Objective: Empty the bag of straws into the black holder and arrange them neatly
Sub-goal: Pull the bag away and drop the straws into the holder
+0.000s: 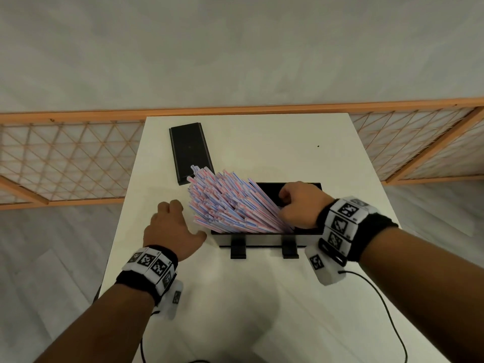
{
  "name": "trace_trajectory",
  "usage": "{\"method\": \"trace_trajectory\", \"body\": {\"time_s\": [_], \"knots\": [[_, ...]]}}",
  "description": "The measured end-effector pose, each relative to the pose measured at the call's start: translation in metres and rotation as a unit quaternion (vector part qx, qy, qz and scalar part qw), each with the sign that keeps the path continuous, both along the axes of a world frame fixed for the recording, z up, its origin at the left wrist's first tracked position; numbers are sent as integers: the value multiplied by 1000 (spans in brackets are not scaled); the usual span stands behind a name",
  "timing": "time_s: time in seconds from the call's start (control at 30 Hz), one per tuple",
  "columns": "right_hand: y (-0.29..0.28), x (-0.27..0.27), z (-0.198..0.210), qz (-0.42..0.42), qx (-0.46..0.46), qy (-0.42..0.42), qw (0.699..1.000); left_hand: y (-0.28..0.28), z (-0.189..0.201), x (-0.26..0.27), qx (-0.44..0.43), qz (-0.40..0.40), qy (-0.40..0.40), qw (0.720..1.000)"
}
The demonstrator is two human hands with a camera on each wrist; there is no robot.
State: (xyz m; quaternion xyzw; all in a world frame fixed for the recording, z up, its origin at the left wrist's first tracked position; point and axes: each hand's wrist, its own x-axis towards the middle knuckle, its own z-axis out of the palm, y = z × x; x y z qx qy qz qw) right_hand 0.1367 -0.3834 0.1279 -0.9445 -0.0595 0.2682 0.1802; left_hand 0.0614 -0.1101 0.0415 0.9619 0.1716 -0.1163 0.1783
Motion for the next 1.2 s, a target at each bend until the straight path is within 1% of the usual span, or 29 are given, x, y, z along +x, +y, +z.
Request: {"method": "trace_trajectory", "body": {"time_s": [0.07, 0.1, 0.17, 0.23, 0.3, 0.37, 0.43, 0.53, 0.63, 0.77, 0.87, 0.97, 1.2], "knots": [[3, 11, -1, 12, -34, 34, 999, -1, 7, 0, 40, -30, 17, 999], [5, 15, -1, 25, -49, 46, 997, -1, 8, -1, 38, -39, 18, 998], [9, 20, -5, 54, -78, 65, 993, 0, 10, -3, 3, -50, 3, 999], [13, 21, -11, 86, -110, 74, 987, -1, 10, -5, -35, -60, -33, 997], [17, 21, -19, 110, -135, 79, 982, -2, 8, -7, -76, -86, -75, 991], [19, 21, -27, 128, -144, 70, 979, -5, 8, -8, -117, -106, -100, 982], [21, 22, -32, 142, -152, 56, 977, -9, 12, -9, -147, -116, -114, 976], [23, 23, -35, 149, -167, 54, 973, -15, 21, -10, -209, -91, -112, 967], [25, 22, -34, 133, -159, 45, 977, -21, 24, -10, -248, -75, -84, 962], [24, 18, -34, 107, -152, 45, 982, -25, 20, -8, -272, -70, -83, 956], [23, 17, -35, 99, -125, 76, 984, -26, 18, -8, -307, -50, -73, 948], [21, 18, -35, 92, -88, 97, 987, -26, 16, -8, -320, -39, -67, 944], [15, 21, -26, 54, 3, 45, 998, -27, 21, -8, -317, -46, -63, 945]]}}
